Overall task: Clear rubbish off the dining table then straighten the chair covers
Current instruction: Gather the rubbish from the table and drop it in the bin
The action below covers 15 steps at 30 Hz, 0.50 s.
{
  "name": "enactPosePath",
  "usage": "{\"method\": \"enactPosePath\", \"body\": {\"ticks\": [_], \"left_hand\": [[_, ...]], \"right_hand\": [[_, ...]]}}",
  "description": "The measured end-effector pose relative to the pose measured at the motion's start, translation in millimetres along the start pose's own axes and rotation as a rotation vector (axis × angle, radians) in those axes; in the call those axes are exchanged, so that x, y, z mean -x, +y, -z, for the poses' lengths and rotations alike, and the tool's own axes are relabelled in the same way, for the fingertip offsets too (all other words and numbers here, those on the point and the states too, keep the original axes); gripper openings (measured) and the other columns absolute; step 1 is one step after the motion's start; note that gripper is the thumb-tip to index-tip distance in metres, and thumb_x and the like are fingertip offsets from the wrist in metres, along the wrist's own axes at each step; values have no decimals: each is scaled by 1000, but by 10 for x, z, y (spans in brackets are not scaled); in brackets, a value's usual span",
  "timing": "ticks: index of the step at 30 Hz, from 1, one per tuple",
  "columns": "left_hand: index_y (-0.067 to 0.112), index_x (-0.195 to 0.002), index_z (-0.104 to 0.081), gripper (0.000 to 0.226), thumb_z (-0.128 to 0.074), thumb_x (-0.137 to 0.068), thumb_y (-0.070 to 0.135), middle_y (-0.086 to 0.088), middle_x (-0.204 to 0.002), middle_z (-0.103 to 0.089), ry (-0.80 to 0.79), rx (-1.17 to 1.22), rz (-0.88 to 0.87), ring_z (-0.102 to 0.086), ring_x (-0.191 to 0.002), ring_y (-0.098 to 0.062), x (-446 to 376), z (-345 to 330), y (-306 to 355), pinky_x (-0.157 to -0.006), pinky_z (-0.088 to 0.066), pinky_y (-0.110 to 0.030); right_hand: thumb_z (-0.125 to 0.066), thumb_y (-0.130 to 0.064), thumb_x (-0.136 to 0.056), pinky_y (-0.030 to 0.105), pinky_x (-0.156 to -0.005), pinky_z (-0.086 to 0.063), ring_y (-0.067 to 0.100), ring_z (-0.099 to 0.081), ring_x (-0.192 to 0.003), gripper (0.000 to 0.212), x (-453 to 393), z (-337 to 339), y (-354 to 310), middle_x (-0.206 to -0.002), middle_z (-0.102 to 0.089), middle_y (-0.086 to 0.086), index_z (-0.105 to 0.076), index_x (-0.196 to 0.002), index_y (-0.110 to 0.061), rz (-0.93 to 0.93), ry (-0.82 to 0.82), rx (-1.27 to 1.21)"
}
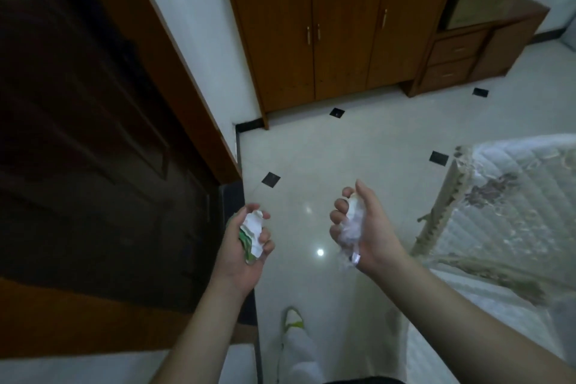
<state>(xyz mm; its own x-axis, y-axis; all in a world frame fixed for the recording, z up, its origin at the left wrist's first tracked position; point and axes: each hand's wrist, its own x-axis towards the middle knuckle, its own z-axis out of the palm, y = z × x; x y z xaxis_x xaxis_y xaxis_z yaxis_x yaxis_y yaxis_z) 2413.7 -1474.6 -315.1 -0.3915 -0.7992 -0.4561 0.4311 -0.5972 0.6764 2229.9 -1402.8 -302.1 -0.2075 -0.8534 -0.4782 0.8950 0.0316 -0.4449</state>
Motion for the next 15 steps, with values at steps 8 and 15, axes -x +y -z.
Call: {"method": "enactPosePath", "body": {"ticks": [8,15], "left_hand": [[20,-95,-66,24,-61,-77,35,-3,-88,-56,-187,-61,107,-42,-50,-9,-1076,-432,707,-44,-36,-20],[18,-93,-62,19,-56,-80,31,-2,-83,-57,-351,-43,197,-44,-49,-9,-1738,-1030,858,-36,-33,-17]], "right_hand": [[-58,-39,-82,16,-42,-40,8,-46,-46,20,-910,-563,-317,-62,-45,-4,-54,-76,-20,92,-4,-64],[-58,-40,-85,17,-40,-43,8,-60,-55,28,-1136,-483,-890,-64,-47,-5,-50,-64,-22,266,65,-187]]}}
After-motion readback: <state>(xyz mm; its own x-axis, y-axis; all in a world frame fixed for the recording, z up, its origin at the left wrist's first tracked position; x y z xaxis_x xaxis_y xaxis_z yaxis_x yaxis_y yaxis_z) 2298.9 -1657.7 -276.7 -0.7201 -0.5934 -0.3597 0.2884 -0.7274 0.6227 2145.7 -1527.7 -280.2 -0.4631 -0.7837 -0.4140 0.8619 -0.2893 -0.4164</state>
